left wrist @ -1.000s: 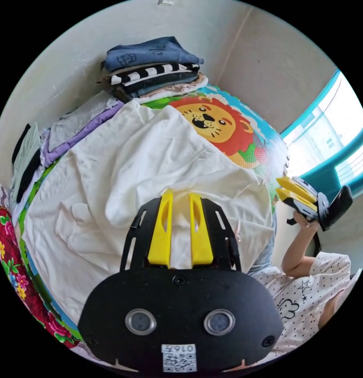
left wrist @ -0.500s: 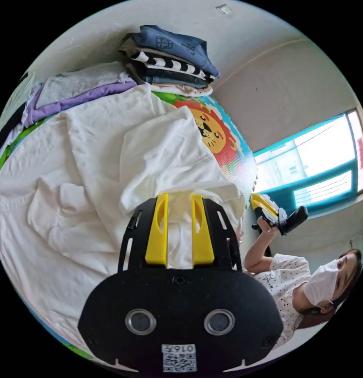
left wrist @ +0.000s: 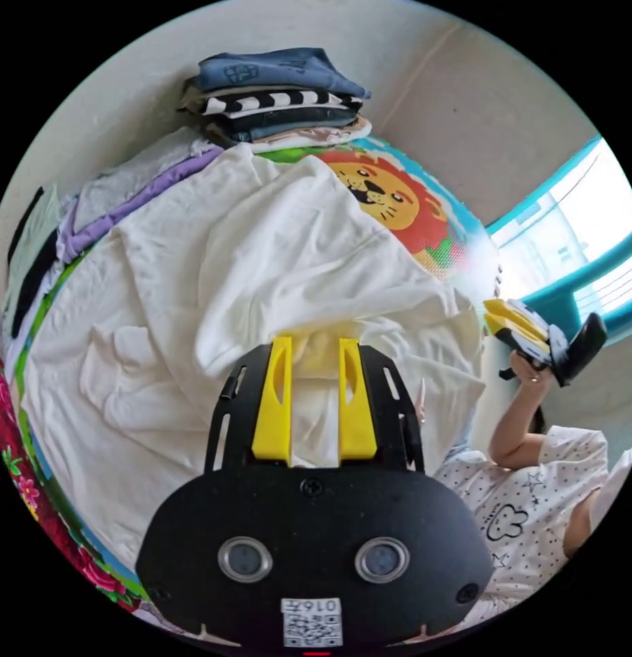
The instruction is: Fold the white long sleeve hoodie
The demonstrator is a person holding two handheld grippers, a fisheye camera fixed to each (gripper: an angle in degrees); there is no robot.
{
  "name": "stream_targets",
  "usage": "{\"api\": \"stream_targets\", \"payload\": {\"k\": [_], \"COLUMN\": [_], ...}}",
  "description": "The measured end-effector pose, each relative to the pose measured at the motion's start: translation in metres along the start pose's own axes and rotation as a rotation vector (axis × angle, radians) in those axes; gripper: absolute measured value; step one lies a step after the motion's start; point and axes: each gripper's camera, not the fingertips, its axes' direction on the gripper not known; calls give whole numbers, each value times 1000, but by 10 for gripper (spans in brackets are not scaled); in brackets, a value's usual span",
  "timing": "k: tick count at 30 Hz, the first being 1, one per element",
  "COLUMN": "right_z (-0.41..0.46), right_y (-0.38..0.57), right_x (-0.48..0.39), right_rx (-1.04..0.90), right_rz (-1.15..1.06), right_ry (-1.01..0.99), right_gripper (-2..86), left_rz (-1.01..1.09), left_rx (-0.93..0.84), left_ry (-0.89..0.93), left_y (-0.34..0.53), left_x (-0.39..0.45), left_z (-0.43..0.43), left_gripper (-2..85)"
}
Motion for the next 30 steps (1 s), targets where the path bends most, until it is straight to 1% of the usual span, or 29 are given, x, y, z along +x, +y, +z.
{"api": "stream_targets", "payload": {"k": [1, 3, 5, 9, 12, 16, 20, 23, 24, 26, 28, 30], "right_z": [2, 5, 9, 11, 10, 9, 17, 21, 22, 31, 41, 53], "right_y": [-2, -4, -6, -11, -17, -25, -38, -54, -58, -79, -98, -115], "right_x": [-4, -10, -18, -26, -33, -50, -72, -98, -105, -132, -149, -166], "right_rx": [-5, -17, -35, -48, -32, -19, -39, -3, 4, 3, -2, -17], "right_rz": [-5, -12, -25, -27, -15, -42, -63, -104, -111, -132, -120, -127], "right_ry": [-3, 5, 27, 38, 21, -26, -25, -73, -81, -106, -108, -98], "right_gripper": [59, 59, 59, 59, 58, 57, 59, 66, 68, 77, 81, 80], "left_rz": [11, 51, 72, 119, 157, 179, 131, 82, 62, 34, -5, -49], "left_rx": [1, 53, 129, 306, 393, 368, 290, 354, 381, 410, 432, 431], "left_ry": [-38, -160, -198, -164, -158, -134, -152, -79, -59, -50, -85, -156], "left_y": [1, 10, 21, 51, 85, 125, 152, 158, 157, 150, 141, 128], "left_x": [8, 35, 51, 77, 93, 100, 91, 82, 79, 76, 71, 62], "left_z": [1, -7, -23, -79, -101, -89, -67, -79, -85, -94, -100, -104], "left_gripper": [88, 41, 8, -5, -7, -9, -5, 11, 34, 52, 57, 60]}}
